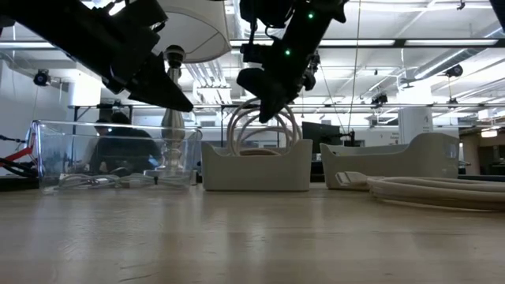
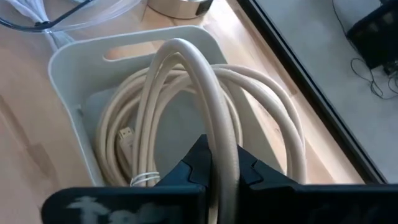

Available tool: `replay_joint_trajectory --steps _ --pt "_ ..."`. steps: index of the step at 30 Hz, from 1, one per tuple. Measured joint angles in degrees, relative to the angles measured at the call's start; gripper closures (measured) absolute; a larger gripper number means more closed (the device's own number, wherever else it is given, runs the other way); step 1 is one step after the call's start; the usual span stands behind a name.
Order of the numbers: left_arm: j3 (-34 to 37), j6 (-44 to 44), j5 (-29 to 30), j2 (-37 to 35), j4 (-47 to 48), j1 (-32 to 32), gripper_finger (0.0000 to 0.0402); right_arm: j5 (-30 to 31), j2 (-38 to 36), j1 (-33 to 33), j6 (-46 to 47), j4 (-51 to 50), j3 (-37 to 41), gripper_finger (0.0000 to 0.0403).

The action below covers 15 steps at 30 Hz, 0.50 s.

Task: Pick & Place USB Port
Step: Put the brown hdmi cable into the left light brown bin

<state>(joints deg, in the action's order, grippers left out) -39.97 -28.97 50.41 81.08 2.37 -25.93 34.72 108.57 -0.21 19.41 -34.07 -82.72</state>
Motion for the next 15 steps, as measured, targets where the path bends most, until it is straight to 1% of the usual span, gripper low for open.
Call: replay_joint_trajectory --steps 3,5,9,15 --pt "0.02 -0.16 -0.02 0.00 0.00 0.00 0.0257 -0.02 0.01 0.02 0.08 -0.06 0.00 0.0388" --pt "0.02 -0.20 -0.02 0.00 0.00 0.00 0.0257 -0.04 -0.08 0.00 -0.15 -0.08 0.00 0.0379" --pt "0.02 -0.22 -0.02 0.00 0.00 0.00 0.0257 -0.36 -0.08 -0.13 -1.63 -0.85 0.00 0.0349" --pt "0.02 -0.20 -0.02 0.01 0.01 0.00 0.0257 0.39 -0.08 -1.21 -2.06 -4.69 0.00 0.0303"
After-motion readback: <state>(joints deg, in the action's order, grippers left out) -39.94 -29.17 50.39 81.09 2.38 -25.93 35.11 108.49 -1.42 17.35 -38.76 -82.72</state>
